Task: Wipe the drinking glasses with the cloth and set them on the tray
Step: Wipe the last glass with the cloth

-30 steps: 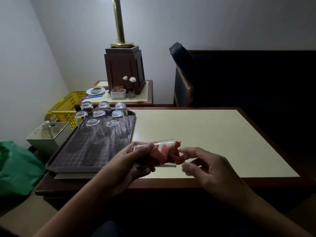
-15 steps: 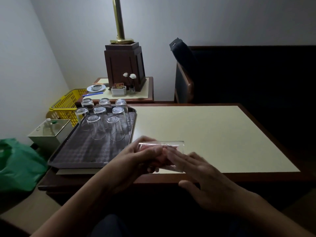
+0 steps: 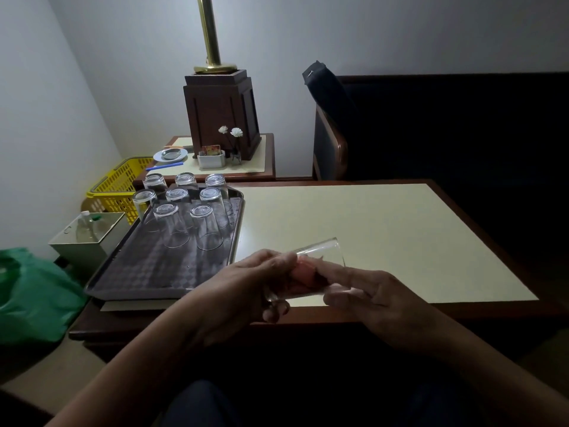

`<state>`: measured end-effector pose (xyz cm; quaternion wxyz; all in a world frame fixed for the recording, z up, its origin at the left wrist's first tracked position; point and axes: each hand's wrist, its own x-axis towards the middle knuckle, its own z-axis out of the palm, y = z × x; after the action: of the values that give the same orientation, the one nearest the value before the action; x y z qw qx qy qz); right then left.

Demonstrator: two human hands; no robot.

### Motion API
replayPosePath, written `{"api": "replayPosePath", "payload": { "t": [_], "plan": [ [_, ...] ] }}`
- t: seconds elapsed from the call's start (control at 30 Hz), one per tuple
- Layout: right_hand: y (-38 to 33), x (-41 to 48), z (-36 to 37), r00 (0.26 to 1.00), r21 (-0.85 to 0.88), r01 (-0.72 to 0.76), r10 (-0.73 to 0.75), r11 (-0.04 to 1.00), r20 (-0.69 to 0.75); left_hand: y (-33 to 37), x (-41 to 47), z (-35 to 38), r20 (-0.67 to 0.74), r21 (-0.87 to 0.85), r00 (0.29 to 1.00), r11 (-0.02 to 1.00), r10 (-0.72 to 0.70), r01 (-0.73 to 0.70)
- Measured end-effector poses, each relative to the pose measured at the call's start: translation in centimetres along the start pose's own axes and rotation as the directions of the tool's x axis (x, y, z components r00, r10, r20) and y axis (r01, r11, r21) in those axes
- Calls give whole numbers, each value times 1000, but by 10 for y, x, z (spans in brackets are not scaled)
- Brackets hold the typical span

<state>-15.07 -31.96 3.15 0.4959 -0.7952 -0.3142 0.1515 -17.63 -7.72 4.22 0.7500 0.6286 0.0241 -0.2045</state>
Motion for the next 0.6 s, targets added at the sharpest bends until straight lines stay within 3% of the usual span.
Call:
{"api": "replayPosePath", "payload": {
  "t": [0.07, 0.13, 0.23, 0.3, 0.37, 0.43, 0.47, 0.53, 0.6],
  "plan": [
    [-2, 0, 0, 998, 8, -46, 46, 999, 50, -4, 0, -2, -45, 182, 988, 973, 151, -140],
    [-4, 2, 0, 991, 183, -117, 102, 976, 91, -5, -1, -7, -1, 442, 922, 827, 387, -347],
    [-4, 3, -3, 984, 400, -175, 143, 900, 108, -8, 0, -9, 96, 574, 818, 640, 568, -512],
    [-4, 3, -4, 990, 410, -142, 128, 901, 63, -12, -1, -9, 51, 528, 848, 706, 527, -471],
    [-3, 3, -2, 996, 331, -75, 85, 941, -14, -11, -2, -6, 4, 260, 965, 932, 262, -254],
    [-2, 1, 1, 998, 213, -18, 29, 977, -50, -7, -4, -2, 76, -34, 997, 999, -1, 3],
    [-1, 0, 3, 999, 175, -11, 19, 984, -43, -7, -3, -1, 85, -94, 996, 995, -27, 35],
    [-2, 0, 6, 999, 154, -38, 40, 987, -12, -10, -1, -3, 32, -90, 998, 994, 60, -57],
    [-5, 1, 6, 997, 197, -74, 70, 978, 27, -11, -4, -5, -35, 111, 969, 965, 243, -238]
  ]
}}
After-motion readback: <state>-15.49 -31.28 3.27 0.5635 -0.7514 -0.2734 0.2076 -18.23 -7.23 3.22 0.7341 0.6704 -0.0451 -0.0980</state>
